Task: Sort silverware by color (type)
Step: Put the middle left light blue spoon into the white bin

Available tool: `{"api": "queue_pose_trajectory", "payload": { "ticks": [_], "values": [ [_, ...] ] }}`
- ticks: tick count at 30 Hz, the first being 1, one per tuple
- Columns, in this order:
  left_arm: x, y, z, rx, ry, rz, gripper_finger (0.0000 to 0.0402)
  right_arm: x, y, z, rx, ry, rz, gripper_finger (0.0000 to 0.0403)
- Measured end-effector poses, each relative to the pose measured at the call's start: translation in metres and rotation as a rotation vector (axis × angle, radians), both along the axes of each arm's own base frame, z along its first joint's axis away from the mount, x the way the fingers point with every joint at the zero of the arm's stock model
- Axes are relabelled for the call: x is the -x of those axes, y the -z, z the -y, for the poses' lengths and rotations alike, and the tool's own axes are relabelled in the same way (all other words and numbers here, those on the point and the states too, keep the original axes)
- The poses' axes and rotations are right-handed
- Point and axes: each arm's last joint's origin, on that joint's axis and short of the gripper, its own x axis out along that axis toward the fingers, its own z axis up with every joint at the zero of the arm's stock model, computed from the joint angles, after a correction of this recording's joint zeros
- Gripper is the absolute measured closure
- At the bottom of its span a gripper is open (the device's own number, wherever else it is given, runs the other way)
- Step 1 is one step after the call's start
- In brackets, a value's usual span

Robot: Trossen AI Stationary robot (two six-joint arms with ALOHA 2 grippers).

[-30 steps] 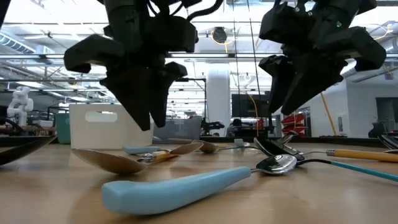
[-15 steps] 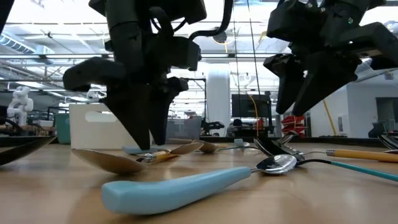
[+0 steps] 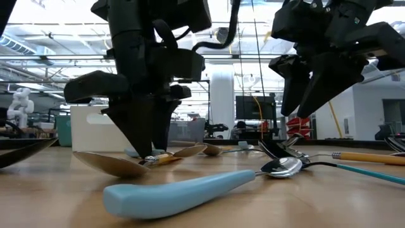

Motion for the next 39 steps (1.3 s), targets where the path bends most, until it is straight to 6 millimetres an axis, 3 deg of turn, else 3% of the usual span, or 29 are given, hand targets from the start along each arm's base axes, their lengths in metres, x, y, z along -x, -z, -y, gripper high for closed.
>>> {"api": "queue_pose_trajectory", "payload": {
  "ticks": [16, 29, 39],
  "values": [
    [-0.001, 0.011, 0.002, 0.011, -0.005, -0.031, 0.0366, -0.001, 0.000, 0.000, 0.000, -0.002, 0.008, 0.0250],
    [0.001, 0.009, 0.008, 0.000, -0.039, -0.023, 0.0374, -0.001, -0.001, 0.000, -0.001, -0.002, 0.011, 0.0250],
    [-0.006, -0.008, 0.013, -0.016, -0.072, -0.040, 0.0374, 0.000, 0.000, 0.000, 0.005, -0.002, -0.006, 0.0250]
  ]
}}
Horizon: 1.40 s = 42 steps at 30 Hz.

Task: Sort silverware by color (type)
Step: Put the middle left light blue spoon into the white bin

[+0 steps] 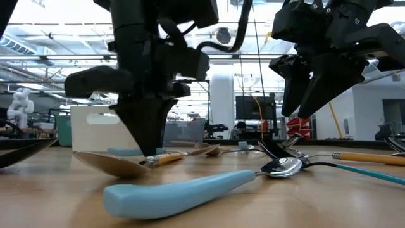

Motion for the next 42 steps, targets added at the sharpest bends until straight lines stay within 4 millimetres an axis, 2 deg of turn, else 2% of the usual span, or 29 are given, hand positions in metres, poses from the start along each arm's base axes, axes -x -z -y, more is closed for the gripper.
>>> {"api": "queue_pose_trajectory", "payload": {
  "ticks": [14, 20, 25, 32, 42],
  "values": [
    [0.006, -0.014, 0.000, -0.039, -0.056, -0.024, 0.0377, 0.001, 0.001, 0.001, 0.004, 0.003, -0.018, 0.0250],
    [0.010, -0.027, 0.000, -0.030, -0.070, -0.004, 0.0377, 0.002, 0.001, 0.001, 0.005, 0.007, -0.026, 0.0250],
    [0.018, -0.052, -0.002, -0.030, -0.085, 0.050, 0.0377, 0.002, 0.001, 0.001, 0.006, 0.007, -0.029, 0.0250],
    [0.035, -0.098, -0.009, -0.073, -0.124, 0.190, 0.0377, 0.002, 0.001, 0.002, 0.029, 0.020, -0.021, 0.0250],
    [0.077, -0.175, -0.027, -0.085, -0.294, 0.489, 0.0377, 0.001, 0.001, 0.002, 0.044, 0.031, -0.003, 0.0250]
  ]
}}
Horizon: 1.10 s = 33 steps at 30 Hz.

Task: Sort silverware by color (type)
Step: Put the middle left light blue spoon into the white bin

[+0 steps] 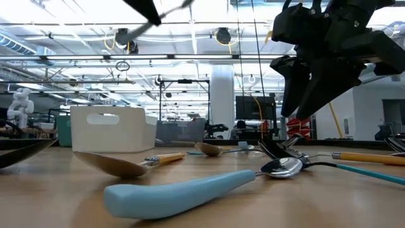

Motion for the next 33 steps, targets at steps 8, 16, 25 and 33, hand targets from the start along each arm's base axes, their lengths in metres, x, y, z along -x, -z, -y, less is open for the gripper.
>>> {"api": "queue_pose_trajectory", "payload": {
  "ticks": [8, 16, 25, 33],
  "values": [
    [0.031, -0.037, -0.014, -0.035, -0.114, 0.170, 0.0370, -0.001, 0.000, 0.000, -0.003, 0.002, 0.008, 0.0250],
    [0.065, -0.048, -0.031, -0.180, -0.405, 0.232, 0.0368, 0.001, 0.000, -0.005, -0.007, -0.008, 0.008, 0.0250],
    [0.081, -0.022, -0.037, -0.201, -0.554, 0.252, 0.0367, 0.002, 0.000, -0.008, 0.013, -0.008, 0.015, 0.0250],
    [0.089, 0.009, -0.054, -0.094, -0.687, 0.291, 0.0367, 0.001, -0.001, -0.008, 0.011, -0.008, 0.025, 0.0250]
  ]
}}
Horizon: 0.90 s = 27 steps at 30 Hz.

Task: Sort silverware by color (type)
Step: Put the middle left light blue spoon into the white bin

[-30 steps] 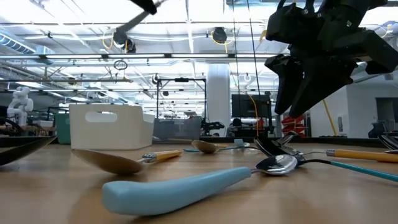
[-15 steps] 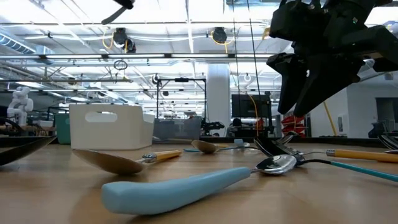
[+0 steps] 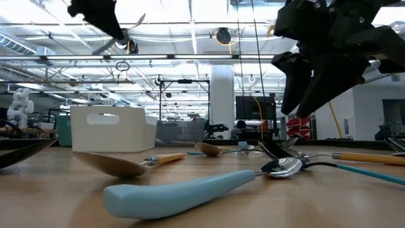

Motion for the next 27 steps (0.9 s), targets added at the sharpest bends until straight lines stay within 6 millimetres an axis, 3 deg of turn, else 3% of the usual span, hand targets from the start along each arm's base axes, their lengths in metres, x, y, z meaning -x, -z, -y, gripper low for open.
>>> {"api": "queue_pose_trajectory", "payload": {
  "ticks": [11, 27],
  "values": [
    [-0.013, 0.057, -0.027, 0.178, -0.114, 0.106, 0.0366, -0.002, -0.001, 0.000, 0.022, -0.043, 0.018, 0.0250],
    [-0.029, 0.106, -0.049, 0.316, -0.300, 0.028, 0.0366, -0.002, -0.001, 0.000, 0.028, -0.050, 0.017, 0.0250]
  ]
}}
